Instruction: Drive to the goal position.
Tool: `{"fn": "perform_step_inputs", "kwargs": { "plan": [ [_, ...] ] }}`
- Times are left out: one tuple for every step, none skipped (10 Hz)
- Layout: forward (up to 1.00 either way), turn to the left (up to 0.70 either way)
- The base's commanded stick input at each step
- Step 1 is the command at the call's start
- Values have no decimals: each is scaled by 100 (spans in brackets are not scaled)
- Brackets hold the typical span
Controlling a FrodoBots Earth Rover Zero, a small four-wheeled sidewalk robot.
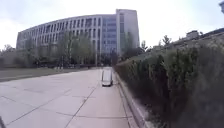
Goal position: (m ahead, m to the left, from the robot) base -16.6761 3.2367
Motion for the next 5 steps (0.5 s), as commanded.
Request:
{"fn": "perform_step_inputs", "kwargs": {
  "plan": [
    [0, 0],
    [0, 0],
    [0, 0],
    [0, 0],
    [39, 20]
  ]
}}
